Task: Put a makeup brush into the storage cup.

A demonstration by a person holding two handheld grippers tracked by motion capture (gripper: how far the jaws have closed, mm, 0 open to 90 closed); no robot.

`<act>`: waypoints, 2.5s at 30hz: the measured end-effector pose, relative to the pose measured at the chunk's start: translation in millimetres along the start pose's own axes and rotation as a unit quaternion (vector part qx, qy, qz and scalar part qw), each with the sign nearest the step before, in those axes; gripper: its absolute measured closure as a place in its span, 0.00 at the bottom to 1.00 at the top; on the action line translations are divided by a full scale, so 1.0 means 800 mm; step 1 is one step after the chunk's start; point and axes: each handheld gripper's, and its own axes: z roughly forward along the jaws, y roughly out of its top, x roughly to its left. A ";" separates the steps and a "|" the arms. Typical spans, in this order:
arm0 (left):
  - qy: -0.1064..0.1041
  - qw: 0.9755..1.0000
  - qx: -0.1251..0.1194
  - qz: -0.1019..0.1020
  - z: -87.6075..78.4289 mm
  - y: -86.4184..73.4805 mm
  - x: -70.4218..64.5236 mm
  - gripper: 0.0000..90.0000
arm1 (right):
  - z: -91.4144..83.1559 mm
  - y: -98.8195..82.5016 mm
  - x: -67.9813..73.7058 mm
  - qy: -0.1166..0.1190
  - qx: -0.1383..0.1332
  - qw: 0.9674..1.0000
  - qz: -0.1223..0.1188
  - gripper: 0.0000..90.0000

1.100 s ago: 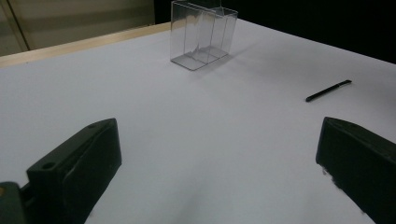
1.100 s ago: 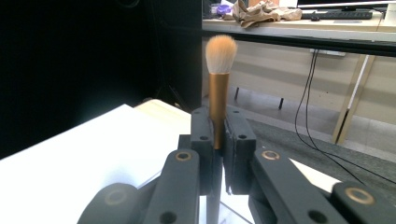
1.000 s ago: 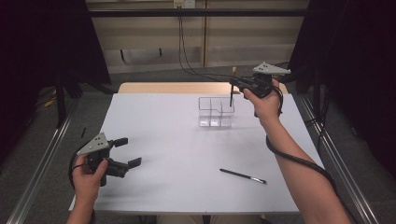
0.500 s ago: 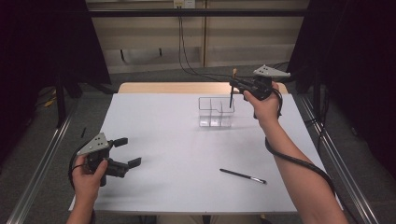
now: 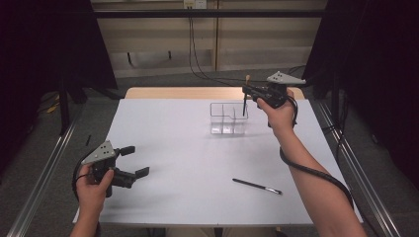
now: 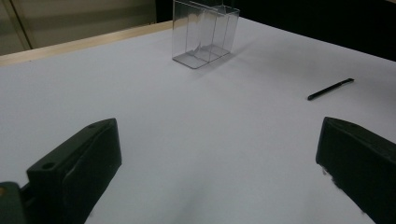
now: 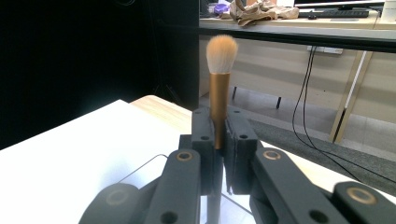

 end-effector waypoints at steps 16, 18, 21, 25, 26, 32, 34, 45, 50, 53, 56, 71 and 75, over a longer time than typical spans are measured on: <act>0.000 1.000 0.000 0.003 0.000 0.000 0.000 0.00 | 0.002 -0.012 -0.002 -0.002 0.003 1.000 0.004 0.94; 0.002 1.000 -0.001 0.003 -0.001 0.000 0.000 0.00 | 0.002 -0.013 -0.002 -0.002 0.005 1.000 0.001 0.94; 0.002 1.000 -0.001 0.001 -0.001 0.000 0.000 0.00 | 0.002 -0.016 -0.002 -0.003 0.005 1.000 0.000 0.94; 0.002 1.000 -0.001 0.002 0.000 0.000 0.000 0.00 | 0.002 -0.019 -0.002 -0.003 0.006 1.000 0.002 0.94; 0.000 1.000 0.001 0.001 -0.001 0.000 0.001 0.00 | 0.002 -0.019 -0.003 -0.002 0.006 1.000 0.002 0.94; -0.001 1.000 0.000 0.002 0.000 0.000 0.000 0.00 | 0.000 -0.022 -0.004 -0.004 0.009 1.000 0.002 0.94; 0.002 1.000 0.001 0.003 0.000 0.000 0.000 0.00 | 0.000 -0.023 -0.004 -0.004 0.008 1.000 0.002 0.94; 0.006 1.000 0.000 0.004 0.000 0.000 -0.001 0.00 | -0.002 -0.030 -0.004 -0.004 0.012 1.000 0.003 0.94; 0.004 1.000 -0.002 0.003 -0.001 0.000 -0.001 0.00 | -0.003 -0.031 -0.005 -0.003 0.015 1.000 0.001 0.94; 0.007 1.000 -0.004 0.005 -0.001 0.000 0.000 0.00 | -0.003 -0.032 -0.005 -0.004 0.014 1.000 0.001 0.94; 0.007 1.000 0.000 0.007 -0.001 0.001 0.000 0.00 | -0.004 -0.033 -0.005 -0.004 0.015 1.000 0.003 0.94; 0.005 1.000 -0.002 0.002 0.000 0.000 0.000 0.00 | -0.005 -0.037 -0.006 0.000 0.022 1.000 0.013 0.79; 0.001 1.000 -0.002 0.000 0.000 0.000 0.000 0.00 | -0.008 -0.035 -0.005 0.001 0.018 1.000 0.017 0.60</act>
